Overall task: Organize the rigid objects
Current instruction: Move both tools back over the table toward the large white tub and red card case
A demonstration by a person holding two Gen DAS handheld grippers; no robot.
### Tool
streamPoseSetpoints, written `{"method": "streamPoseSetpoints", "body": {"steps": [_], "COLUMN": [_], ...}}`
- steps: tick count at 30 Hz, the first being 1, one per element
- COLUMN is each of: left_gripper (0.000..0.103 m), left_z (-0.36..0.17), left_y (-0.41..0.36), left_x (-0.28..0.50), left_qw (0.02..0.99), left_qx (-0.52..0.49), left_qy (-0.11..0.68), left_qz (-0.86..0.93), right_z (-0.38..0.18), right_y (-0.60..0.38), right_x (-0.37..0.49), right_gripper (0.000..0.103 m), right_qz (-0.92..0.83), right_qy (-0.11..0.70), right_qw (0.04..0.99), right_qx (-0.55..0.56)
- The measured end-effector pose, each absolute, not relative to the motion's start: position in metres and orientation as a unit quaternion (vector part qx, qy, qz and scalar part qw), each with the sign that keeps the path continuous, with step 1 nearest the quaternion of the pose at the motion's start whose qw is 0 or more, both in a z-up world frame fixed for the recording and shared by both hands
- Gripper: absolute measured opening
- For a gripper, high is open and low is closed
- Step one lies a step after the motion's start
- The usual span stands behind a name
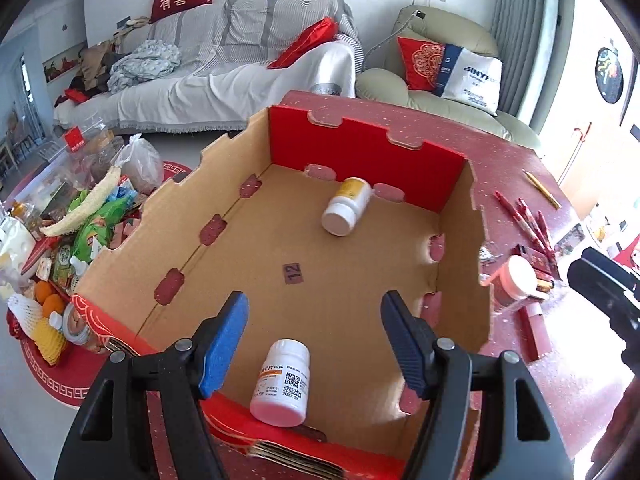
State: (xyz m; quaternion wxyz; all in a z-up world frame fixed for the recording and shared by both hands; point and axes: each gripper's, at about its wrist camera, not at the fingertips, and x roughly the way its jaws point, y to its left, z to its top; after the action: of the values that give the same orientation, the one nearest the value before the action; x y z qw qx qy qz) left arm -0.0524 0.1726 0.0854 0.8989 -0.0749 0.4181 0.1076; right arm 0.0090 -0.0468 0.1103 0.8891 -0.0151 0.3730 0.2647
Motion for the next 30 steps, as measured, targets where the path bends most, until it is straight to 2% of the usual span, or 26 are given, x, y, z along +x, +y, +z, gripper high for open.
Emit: {"method": "streamPoseSetpoints", "body": {"steps": [6, 11, 15, 20, 30], "left_gripper": [0.072, 0.072, 0.073, 0.074, 0.075], "left_z": [0.096, 0.098, 0.081, 0.059, 0.032], "left_y": [0.12, 0.066, 0.032, 0.009, 0.011], "left_x": [-0.056, -0.061, -0.055, -0.042, -0.011], "left_qw": [0.909, 0.916, 0.913, 0.914, 0.903], "left_qx": [-0.055, -0.033, -0.014, 0.035, 0.004], "left_qy": [0.409, 0.399, 0.408, 0.404, 0.429], "left_qz": [0.064, 0.009, -0.022, -0.001, 0.002], "right_z": [0.08, 0.054, 0.035, 0.019, 0.012], "right_y": [-0.113, -0.129, -0.134, -0.131, -0.132], "right_x": [0.007, 0.007, 0.007, 0.003, 0.004], "right_gripper": [0.055, 0.055, 0.055, 0.055, 0.055], "right_qz": [0.208, 0.197, 0.195, 0.197, 0.195], "right_qy": [0.412, 0.434, 0.446, 0.45, 0.454], "right_qw": [0.887, 0.879, 0.873, 0.871, 0.869], "right_qx": [0.02, 0.012, 0.009, -0.01, -0.011]}}
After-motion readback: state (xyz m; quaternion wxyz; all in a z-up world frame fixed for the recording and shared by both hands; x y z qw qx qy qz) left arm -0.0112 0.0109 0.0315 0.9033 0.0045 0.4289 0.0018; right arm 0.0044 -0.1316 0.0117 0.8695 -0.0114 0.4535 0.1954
